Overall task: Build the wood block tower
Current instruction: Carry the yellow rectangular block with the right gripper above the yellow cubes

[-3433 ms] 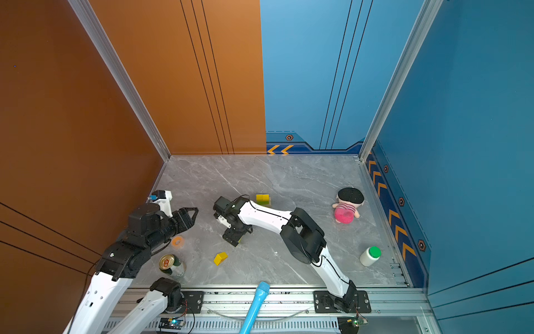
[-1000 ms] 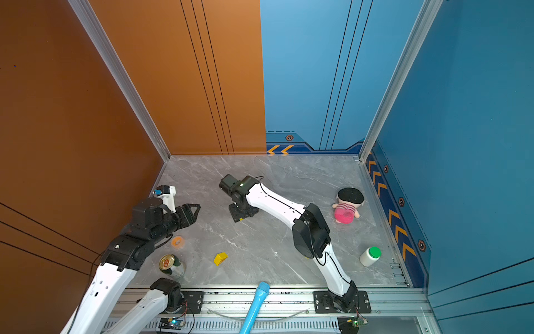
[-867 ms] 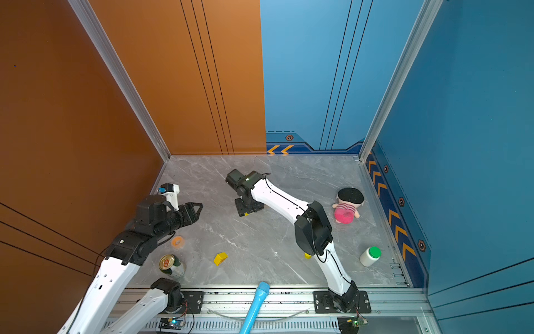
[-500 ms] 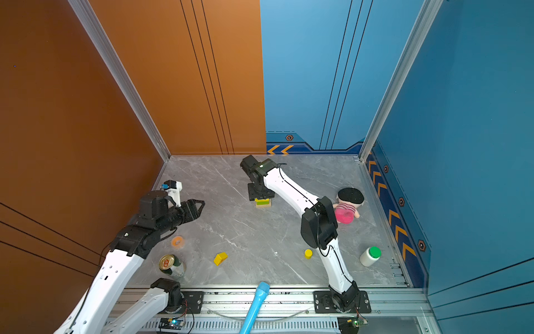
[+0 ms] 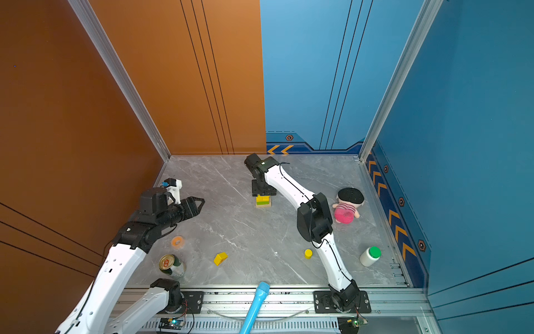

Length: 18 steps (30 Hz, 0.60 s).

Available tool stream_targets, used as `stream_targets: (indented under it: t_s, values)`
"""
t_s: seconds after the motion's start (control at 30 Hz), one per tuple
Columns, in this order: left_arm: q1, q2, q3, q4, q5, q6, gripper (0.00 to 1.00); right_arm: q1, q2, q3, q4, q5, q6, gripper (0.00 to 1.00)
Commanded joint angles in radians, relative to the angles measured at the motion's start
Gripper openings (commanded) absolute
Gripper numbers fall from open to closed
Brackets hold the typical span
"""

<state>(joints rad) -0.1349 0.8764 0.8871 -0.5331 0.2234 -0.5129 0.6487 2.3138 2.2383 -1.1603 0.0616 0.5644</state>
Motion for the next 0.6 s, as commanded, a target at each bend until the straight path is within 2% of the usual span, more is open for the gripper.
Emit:
stream_targets:
  t_s: [0.0,0.57]
  values:
    - [0.013,0.001,0.023,0.018,0.035,0.019,0.55,0.003,0.019,0.039,-0.021,0.02,0.026,0.53]
    - [0.02,0.006,0.019,0.022,0.046,0.021,0.56,0.002,0.049,0.043,0.005,0.013,0.041,0.57]
